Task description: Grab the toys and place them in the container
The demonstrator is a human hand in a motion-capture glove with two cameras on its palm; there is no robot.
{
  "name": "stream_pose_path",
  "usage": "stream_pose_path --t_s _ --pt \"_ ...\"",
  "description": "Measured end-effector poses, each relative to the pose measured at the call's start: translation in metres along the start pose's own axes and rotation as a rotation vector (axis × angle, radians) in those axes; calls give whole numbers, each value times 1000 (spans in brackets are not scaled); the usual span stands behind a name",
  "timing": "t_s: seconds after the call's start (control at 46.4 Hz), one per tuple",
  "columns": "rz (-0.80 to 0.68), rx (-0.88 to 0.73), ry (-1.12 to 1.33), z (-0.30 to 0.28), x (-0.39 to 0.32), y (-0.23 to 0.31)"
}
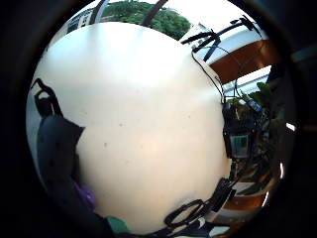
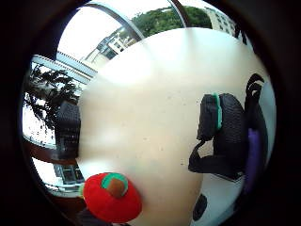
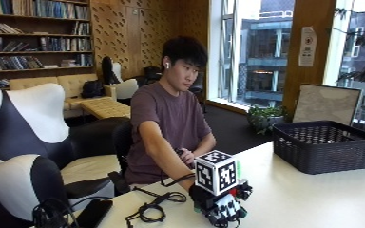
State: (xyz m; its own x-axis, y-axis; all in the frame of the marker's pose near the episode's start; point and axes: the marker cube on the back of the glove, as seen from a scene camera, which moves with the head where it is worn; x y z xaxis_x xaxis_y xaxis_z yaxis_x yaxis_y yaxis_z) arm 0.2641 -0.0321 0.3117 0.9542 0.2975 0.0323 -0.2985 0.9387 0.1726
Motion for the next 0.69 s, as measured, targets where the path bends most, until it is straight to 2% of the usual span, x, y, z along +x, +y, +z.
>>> stream_pose_path --t_s 0.129,0.237,0.345,0.496,0.689 --pt "0 -33 -46 -43 -10 -9" --pt "-27 -26 -46 -109 -30 -19" --pt "-79 51 -14 -183 -60 -28" --pt "-153 152 34 -262 -118 -32" --pt "-335 266 2 -325 -244 -26"
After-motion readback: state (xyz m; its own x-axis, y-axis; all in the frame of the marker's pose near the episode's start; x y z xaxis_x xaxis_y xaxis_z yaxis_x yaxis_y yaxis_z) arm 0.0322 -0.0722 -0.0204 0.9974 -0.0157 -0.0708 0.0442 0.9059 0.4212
